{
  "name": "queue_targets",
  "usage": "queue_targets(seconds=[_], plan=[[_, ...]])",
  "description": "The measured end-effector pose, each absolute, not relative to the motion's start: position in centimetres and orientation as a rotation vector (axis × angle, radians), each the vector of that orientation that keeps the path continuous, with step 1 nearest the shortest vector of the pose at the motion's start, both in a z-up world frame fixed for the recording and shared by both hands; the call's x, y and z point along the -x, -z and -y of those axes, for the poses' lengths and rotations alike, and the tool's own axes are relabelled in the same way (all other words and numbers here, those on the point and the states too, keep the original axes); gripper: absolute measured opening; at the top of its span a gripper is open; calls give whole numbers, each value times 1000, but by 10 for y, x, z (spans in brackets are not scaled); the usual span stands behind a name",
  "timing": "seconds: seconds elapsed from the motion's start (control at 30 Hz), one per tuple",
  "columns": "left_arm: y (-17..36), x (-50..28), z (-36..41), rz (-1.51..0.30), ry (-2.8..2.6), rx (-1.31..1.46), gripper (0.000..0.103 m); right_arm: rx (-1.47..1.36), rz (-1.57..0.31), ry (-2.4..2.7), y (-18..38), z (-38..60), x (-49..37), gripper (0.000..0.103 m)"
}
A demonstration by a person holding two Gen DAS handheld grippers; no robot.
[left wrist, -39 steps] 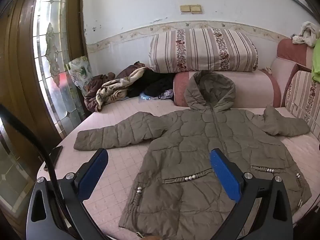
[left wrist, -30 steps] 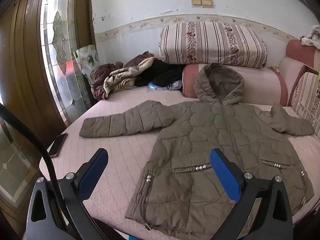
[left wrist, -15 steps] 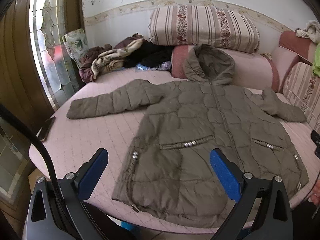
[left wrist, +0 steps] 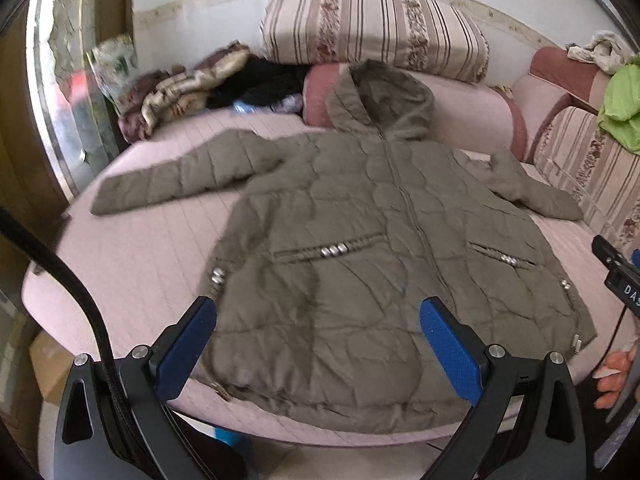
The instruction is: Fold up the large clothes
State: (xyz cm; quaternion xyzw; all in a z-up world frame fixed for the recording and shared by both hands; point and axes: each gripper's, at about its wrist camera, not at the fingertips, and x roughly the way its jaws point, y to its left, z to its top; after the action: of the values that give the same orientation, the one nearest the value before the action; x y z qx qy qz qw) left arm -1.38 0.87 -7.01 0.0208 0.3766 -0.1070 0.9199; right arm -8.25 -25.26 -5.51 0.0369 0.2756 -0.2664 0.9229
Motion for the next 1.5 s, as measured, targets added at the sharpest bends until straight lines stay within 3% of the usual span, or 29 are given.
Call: queue_targets(seconds=[0.6,1.03,1.5], plan=[[75,-8,-33,-913,475,206,101,-59,-600,499,80,231,76,100],[78,-32,-12,-998,468,230,101,-126,-593,500,86,246,65,100],[127,-121,44,-961,306,7,101,-150,-600,564,95,272,38,100]])
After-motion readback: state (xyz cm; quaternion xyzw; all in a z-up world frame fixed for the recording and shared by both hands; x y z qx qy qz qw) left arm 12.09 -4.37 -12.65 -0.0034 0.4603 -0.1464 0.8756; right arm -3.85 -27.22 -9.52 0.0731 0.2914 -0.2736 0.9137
